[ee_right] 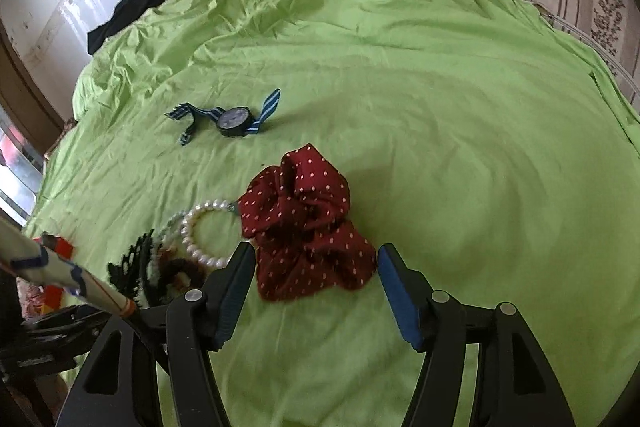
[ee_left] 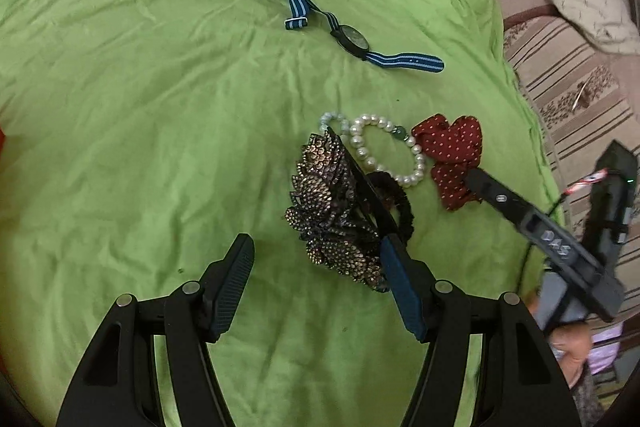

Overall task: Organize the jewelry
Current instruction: 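Grasp black rhinestone claw clip with left tool while right tool grasps red polka-dot scrunchie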

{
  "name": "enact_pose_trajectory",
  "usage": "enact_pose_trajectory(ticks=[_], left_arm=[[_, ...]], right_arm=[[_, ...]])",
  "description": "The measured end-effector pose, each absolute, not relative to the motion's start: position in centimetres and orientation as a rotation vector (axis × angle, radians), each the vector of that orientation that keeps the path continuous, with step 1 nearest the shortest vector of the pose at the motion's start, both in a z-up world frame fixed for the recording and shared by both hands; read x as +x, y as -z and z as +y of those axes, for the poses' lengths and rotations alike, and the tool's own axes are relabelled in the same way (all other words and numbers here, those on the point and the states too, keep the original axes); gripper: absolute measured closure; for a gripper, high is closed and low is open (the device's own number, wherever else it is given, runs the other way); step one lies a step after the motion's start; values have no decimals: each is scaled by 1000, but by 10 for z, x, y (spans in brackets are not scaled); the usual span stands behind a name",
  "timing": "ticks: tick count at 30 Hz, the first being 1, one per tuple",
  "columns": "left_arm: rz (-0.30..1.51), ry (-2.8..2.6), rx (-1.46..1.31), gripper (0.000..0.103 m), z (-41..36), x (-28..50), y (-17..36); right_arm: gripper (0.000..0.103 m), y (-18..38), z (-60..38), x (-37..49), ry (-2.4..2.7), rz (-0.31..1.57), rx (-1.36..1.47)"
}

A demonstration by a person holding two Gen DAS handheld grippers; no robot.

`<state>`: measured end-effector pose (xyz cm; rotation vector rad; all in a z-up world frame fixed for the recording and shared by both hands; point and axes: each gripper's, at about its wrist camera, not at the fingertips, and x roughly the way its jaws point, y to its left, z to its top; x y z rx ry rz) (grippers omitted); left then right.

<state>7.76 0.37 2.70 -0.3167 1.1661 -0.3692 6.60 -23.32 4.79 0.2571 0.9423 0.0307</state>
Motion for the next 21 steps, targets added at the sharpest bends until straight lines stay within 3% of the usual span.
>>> enact_pose_trajectory(ticks=[3, 8, 16, 21], left_arm=[[1165, 390, -353, 38, 3, 80, -26], [1171, 433, -408, 38, -2, 83, -25], [1124, 493, -448, 33, -2, 78, -35], [1153, 451, -447, 33, -5, 88, -24]], right_arm=[[35, -42, -234, 73, -27, 956, 257], [52, -34, -237, 73, -31, 974, 271], [57, -33, -238, 71, -34, 975, 277], [77, -31, -239, 71, -41, 981, 290]])
